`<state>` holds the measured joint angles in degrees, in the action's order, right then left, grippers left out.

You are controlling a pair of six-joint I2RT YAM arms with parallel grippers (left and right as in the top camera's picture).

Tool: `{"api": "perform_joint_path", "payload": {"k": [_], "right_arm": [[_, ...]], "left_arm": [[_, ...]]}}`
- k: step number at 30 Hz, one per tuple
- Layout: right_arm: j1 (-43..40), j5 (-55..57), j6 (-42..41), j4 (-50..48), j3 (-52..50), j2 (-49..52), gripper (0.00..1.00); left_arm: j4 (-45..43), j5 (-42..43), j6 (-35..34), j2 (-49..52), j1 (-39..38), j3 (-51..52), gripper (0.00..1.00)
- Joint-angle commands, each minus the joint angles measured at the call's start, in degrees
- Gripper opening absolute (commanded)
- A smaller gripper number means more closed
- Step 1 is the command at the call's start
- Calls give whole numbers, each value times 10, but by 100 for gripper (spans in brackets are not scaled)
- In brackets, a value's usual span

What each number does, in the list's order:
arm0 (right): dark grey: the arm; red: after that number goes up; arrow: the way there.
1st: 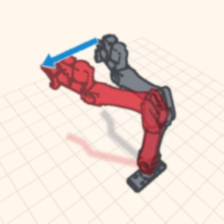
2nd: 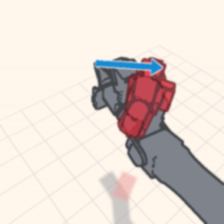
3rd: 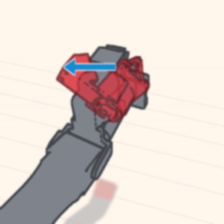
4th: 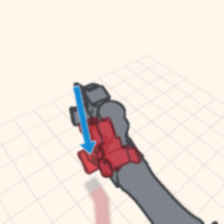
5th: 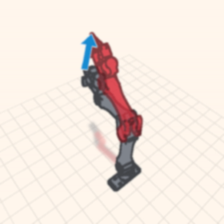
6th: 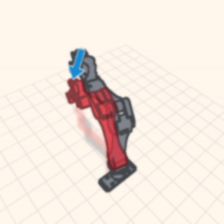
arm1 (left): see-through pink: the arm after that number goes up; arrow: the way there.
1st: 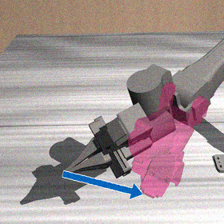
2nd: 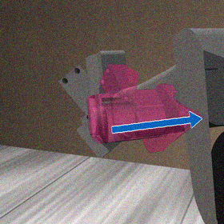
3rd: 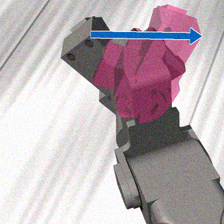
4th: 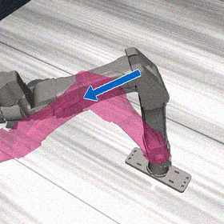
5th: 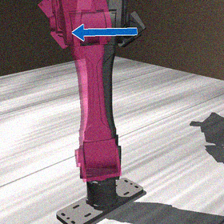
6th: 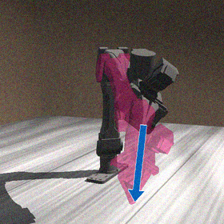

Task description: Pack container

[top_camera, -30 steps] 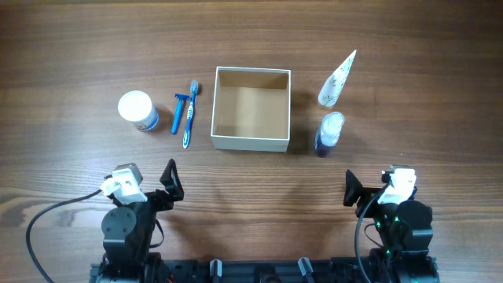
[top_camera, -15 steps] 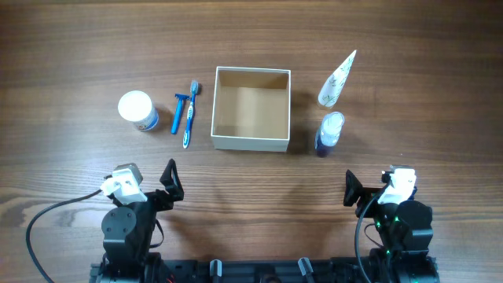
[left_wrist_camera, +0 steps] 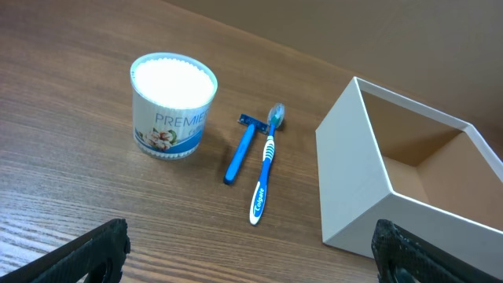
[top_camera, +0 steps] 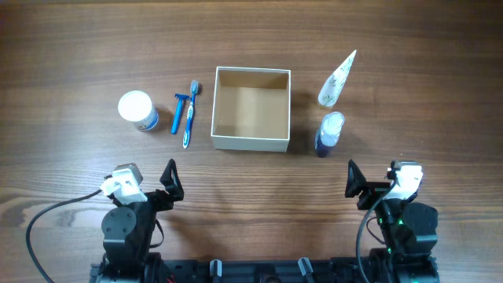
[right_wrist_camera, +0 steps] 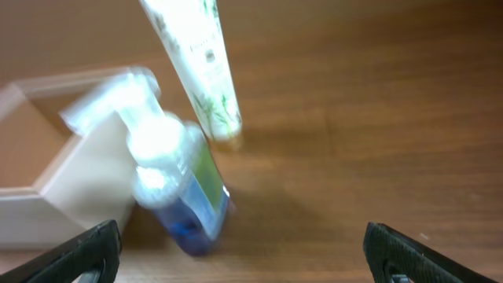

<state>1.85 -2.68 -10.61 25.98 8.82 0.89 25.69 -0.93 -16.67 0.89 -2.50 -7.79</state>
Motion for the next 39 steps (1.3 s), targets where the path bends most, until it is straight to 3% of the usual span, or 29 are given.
{"api": "perform_joint_path", "payload": {"k": [1, 2, 4, 7, 10, 17, 25, 30, 32, 39], "right_arm": [[2, -32, -196, -16, 0, -5, 100], [2, -23, -297, -22, 0, -5, 100], [2, -32, -352, -43, 0, -5, 100], [2, -132, -256, -129, 10, -4, 100], [2, -153, -234, -120, 75, 16, 99], [2, -126, -101, 47, 365, 239, 100], [2, -112, -27, 319, 769, 634, 100], [2, -237, -59, 365, 904, 794, 100], [2, -254, -74, 339, 909, 830, 91], [48, -26, -241, 332, 909, 928, 91]], "left_arm": [[-2, 3, -3, -3, 3, 3, 100], [-2, 3, -3, -3, 3, 3, 100], [-2, 3, -3, -3, 3, 3, 100], [-2, 3, -3, -3, 3, 3, 100], [-2, 3, -3, -3, 3, 3, 100], [-2, 3, -3, -3, 3, 3, 100], [-2, 3, -3, -3, 3, 3, 100], [-2, 3, -3, -3, 3, 3, 100], [-2, 3, -3, -3, 3, 3, 100], [-2, 3, -3, -3, 3, 3, 100]]}}
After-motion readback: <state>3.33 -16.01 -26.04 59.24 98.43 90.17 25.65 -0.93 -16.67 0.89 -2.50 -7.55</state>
